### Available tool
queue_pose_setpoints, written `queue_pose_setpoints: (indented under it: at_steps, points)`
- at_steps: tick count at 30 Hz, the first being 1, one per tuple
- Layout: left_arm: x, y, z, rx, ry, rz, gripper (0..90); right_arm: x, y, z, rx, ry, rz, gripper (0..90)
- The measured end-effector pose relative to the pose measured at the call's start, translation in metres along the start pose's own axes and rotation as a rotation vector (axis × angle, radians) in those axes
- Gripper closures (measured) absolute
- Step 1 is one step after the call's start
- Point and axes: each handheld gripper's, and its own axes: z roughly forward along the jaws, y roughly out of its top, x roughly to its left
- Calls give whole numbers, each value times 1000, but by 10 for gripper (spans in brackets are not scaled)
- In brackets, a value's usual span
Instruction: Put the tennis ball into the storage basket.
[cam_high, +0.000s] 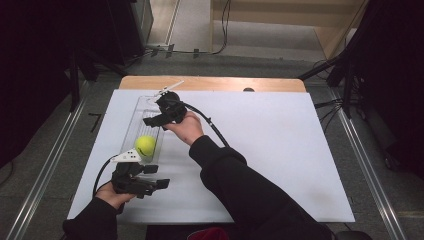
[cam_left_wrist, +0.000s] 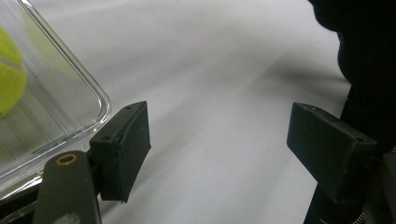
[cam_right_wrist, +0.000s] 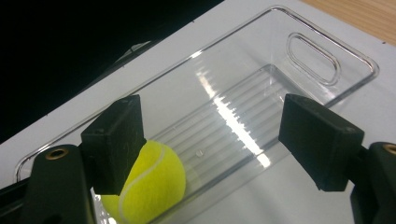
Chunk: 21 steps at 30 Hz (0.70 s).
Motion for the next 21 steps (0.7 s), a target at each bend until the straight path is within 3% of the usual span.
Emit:
queue_pose_setpoints:
  at_steps: [7,21]
  points:
    - [0,0,0,0,1,4,223,-6,-6,-13,17,22,8,205]
    - [0,0,1,-1,1,4,222,-14,-19,-36,31,8,1,211]
